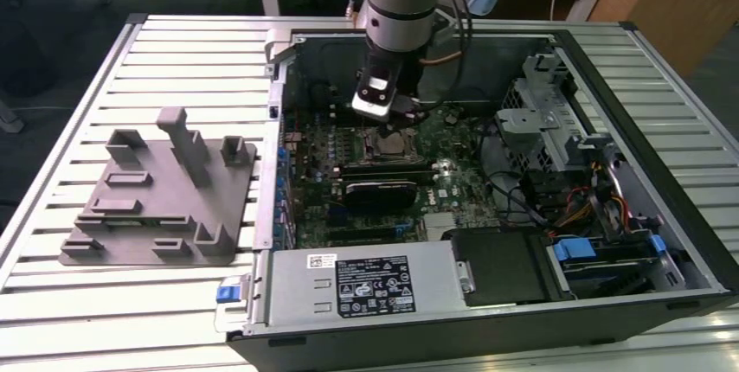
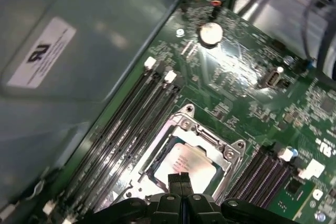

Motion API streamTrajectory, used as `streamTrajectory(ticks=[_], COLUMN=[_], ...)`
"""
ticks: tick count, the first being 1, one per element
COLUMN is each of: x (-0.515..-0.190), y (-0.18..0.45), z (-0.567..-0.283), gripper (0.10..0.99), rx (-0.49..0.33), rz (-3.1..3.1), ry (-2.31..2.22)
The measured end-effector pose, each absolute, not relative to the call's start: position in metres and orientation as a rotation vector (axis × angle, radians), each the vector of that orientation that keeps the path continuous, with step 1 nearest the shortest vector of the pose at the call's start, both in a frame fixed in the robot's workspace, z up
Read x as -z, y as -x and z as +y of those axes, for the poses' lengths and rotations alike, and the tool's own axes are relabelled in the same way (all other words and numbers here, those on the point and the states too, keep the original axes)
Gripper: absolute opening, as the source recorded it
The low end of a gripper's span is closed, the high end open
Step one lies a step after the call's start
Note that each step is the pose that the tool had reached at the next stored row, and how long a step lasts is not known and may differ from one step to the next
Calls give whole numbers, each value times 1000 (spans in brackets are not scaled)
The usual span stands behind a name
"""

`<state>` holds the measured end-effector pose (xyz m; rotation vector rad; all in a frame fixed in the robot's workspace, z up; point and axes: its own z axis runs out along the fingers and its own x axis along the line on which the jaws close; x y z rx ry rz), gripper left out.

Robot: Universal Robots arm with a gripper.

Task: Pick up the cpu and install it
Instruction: 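Close the cpu cover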

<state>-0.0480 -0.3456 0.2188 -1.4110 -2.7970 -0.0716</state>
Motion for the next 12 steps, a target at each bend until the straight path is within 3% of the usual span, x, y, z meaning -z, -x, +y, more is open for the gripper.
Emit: streamTrajectory(ticks=[12], x=[-218], y=[48], z=[-346], gripper=[106], rx=[64], rz=[-2930], ry=[1100])
